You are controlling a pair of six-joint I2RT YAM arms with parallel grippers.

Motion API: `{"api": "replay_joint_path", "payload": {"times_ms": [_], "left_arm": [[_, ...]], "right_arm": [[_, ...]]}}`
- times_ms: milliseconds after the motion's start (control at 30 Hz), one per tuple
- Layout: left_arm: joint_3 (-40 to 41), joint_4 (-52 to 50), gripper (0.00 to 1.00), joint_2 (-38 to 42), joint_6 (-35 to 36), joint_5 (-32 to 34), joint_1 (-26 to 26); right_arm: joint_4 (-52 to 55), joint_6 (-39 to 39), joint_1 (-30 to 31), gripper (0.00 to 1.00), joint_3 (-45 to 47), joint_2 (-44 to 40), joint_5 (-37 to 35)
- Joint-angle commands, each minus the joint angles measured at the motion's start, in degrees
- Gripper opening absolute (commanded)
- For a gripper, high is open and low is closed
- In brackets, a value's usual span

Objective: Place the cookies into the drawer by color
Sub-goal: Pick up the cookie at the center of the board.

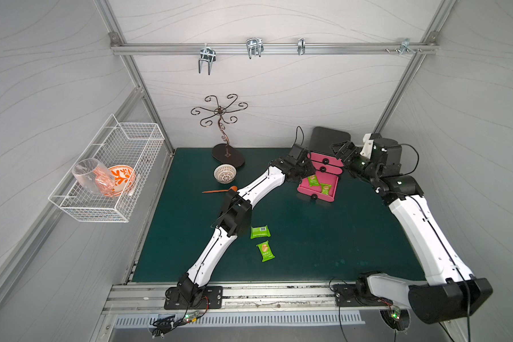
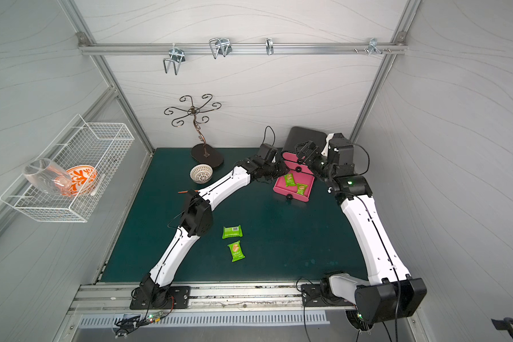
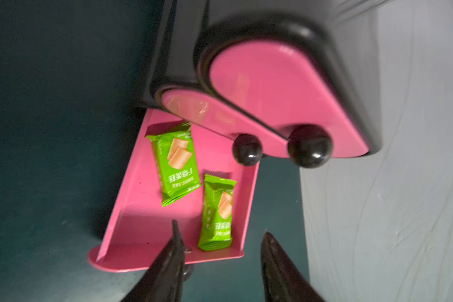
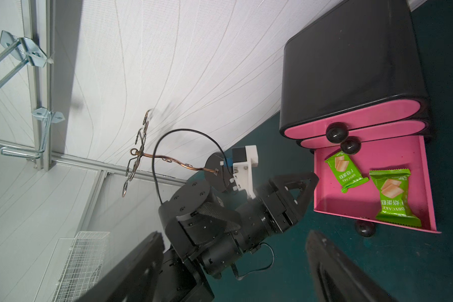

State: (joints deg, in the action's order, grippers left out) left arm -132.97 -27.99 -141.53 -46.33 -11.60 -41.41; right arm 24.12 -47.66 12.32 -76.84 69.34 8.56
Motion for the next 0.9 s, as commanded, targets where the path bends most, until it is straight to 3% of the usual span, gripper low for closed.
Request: {"api": "replay_joint_path", "payload": {"times_ms": [0, 200, 300, 433, 600, 867], "left_arm": [[7.27, 3.06, 0.5, 10.96, 7.96, -0.52, -0.08], [35.77, 3.9, 0.51, 34.55, 28.42, 5.52, -0.07], [47.85, -0.34, 0.55, 44.39, 42.5, 6.06, -0.07], [59.26, -8.7, 0.62, 53.32, 59.43, 9.32, 0.12], [64.98, -15.48, 0.67, 54.3, 73.87, 13.27, 0.05], [63.0, -17.73, 0.66, 43.68, 81.14, 15.77, 0.01]], "right_arm": [[0.08, 1.82, 0.34, 0.92, -0.19, -1.57, -1.08], [-1.28, 6.91, 0.77, 0.93, 3.05, -1.68, 1.9], [-1.43, 12.96, 1.7, 0.93, 4.19, -0.72, 5.67], [0.67, 19.43, 3.87, 0.93, 5.44, -0.97, 5.33], [0.46, 21.88, 5.96, 0.93, 7.44, -2.5, 4.39], [1.63, 20.25, 6.79, 0.94, 7.05, -2.11, 4.1]]}}
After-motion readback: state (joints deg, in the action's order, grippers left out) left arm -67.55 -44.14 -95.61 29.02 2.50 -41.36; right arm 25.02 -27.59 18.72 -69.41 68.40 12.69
